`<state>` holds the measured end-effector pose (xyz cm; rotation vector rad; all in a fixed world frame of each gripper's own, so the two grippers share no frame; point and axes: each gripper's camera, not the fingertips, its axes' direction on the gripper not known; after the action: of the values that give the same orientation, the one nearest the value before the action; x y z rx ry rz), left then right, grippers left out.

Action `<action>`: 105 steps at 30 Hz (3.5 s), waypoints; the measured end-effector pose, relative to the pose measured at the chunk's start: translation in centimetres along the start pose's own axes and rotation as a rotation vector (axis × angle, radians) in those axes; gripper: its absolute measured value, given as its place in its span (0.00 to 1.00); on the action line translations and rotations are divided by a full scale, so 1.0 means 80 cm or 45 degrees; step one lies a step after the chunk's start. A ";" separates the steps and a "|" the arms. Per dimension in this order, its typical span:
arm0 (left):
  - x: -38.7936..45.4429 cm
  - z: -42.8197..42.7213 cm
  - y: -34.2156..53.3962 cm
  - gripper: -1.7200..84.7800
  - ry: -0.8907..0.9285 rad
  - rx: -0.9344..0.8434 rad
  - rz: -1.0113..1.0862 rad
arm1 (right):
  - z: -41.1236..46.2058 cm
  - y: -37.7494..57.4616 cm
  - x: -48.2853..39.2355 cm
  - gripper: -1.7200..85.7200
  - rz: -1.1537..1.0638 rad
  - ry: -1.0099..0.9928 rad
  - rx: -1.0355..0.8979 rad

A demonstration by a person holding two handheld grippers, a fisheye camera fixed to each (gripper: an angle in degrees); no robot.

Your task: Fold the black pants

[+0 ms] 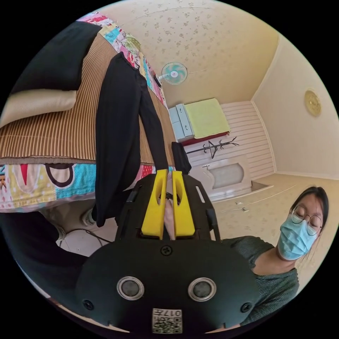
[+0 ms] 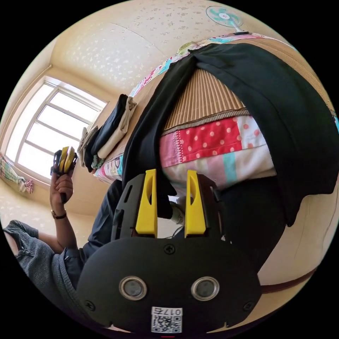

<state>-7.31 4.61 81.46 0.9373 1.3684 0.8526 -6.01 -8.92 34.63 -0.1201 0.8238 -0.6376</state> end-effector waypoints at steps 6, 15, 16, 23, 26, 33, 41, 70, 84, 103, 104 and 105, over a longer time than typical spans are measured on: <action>-0.024 -0.001 0.024 0.06 0.025 0.029 -0.039 | 0.034 -0.020 -0.033 0.15 -0.038 0.200 -0.058; -0.047 0.025 0.062 0.07 0.045 0.060 -0.071 | 0.066 -0.004 -0.047 0.09 -0.087 -0.021 -0.214; -0.050 0.032 0.067 0.07 0.053 0.060 -0.077 | 0.070 -0.004 -0.054 0.08 -0.117 -0.019 -0.235; -0.058 0.070 0.105 0.07 0.037 0.087 -0.096 | 0.045 -0.007 -0.062 0.05 -0.082 0.067 -0.156; -0.051 0.095 0.120 0.07 -0.064 0.079 -0.072 | 0.036 -0.007 -0.049 0.10 -0.018 0.140 -0.128; 0.017 0.193 0.174 0.07 -0.909 0.117 0.207 | 0.066 -0.040 -0.078 0.14 -0.022 0.138 -0.188; -0.035 0.305 0.205 0.08 -0.706 -0.073 0.141 | 0.072 -0.043 -0.116 0.07 -0.133 0.168 -0.257; -0.055 0.362 0.231 0.08 -0.684 -0.168 0.098 | -0.322 0.096 0.223 0.19 0.548 0.001 0.604; -0.013 0.307 0.216 0.12 -0.533 -0.118 0.135 | -0.370 0.152 -0.074 0.05 -0.148 -0.371 0.793; 0.019 0.382 0.021 0.11 -0.254 -0.386 0.217 | -0.100 0.042 -0.331 0.06 -0.684 -0.310 -0.194; 0.016 0.377 0.021 0.09 -0.262 -0.380 0.237 | -0.095 0.035 -0.326 0.07 -0.705 -0.344 -0.269; 0.014 0.374 0.022 0.08 -0.271 -0.383 0.244 | -0.094 0.026 -0.320 0.07 -0.731 -0.400 -0.348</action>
<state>22.71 4.87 81.98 0.9032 0.9474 1.0393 -23.32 8.47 45.36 -0.7068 0.5625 -1.0106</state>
